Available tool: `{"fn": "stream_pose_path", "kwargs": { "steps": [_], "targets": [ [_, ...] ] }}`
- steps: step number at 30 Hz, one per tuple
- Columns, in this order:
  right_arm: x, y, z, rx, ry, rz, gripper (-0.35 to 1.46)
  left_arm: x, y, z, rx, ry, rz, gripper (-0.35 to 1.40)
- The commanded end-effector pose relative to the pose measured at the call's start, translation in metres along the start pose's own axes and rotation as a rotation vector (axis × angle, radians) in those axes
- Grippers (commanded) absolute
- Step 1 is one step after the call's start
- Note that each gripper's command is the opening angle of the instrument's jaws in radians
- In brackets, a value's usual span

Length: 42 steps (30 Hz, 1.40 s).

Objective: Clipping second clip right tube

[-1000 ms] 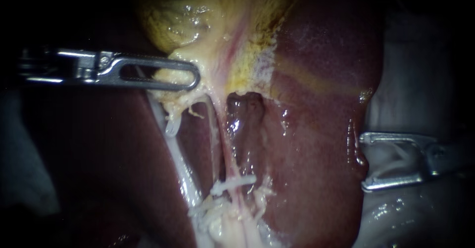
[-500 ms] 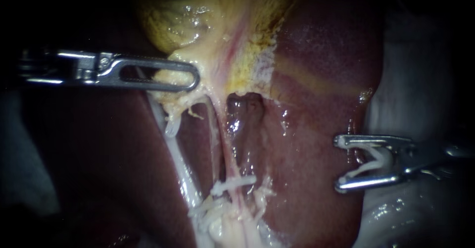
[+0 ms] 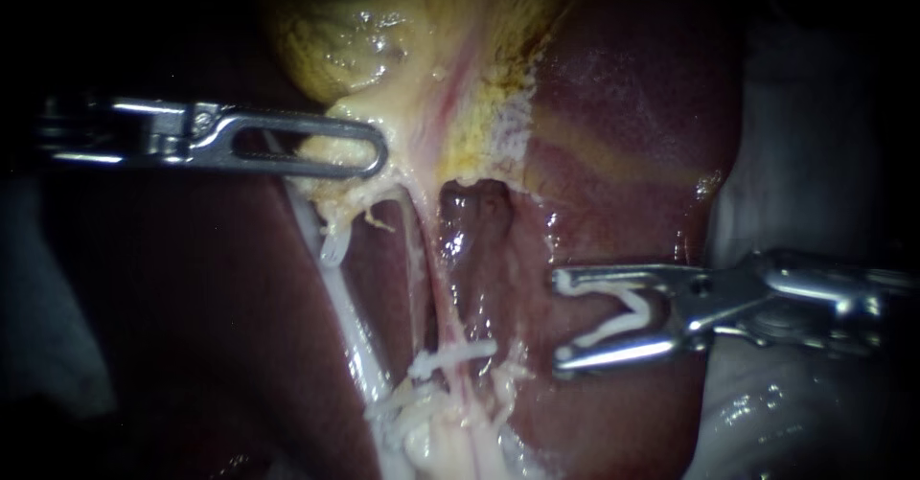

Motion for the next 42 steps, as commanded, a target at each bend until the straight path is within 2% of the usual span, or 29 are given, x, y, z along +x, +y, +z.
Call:
{"fn": "stream_pose_path", "kwargs": {
  "steps": [1, 8, 11, 16, 24, 29, 38, 42],
  "targets": [
    [0.0003, 0.0001, 0.0003, 0.001, 0.0, 0.007, 0.46, 0.0, 0.0, 0.0, 0.0, 0.0, 0.0, -0.35],
    [0.0012, 0.0007, 0.0024, -0.008, -0.018, 0.071, 0.45, 0.0001, 0.0, 0.0001, -0.001, -0.001, 0.0, -0.35],
    [0.0011, 0.001, 0.0029, -0.017, -0.046, 0.089, 0.45, 0.0001, 0.0, 0.0001, -0.001, -0.001, 0.0, -0.35],
    [0.0008, 0.0018, 0.0031, -0.024, -0.049, 0.111, 0.45, 0.0001, -0.0001, 0.0002, -0.002, -0.002, 0.0, -0.35],
    [-0.0017, 0.0037, 0.0042, -0.041, -0.066, 0.132, 0.45, 0.0001, -0.0002, 0.0003, -0.005, -0.004, 0.0, -0.35],
    [-0.0027, 0.0044, 0.0053, -0.037, -0.072, 0.148, 0.45, 0.0001, -0.0002, 0.0003, -0.005, -0.004, 0.0, -0.35],
    [-0.0026, 0.0043, 0.0069, 0.012, -0.045, 0.177, 0.45, 0.0001, -0.0002, 0.0004, -0.006, -0.005, -0.001, -0.35],
    [-0.0028, 0.0042, 0.0074, 0.039, -0.021, 0.191, 0.45, 0.0001, -0.0003, 0.0004, -0.005, -0.005, -0.001, -0.35]
  ]
}}
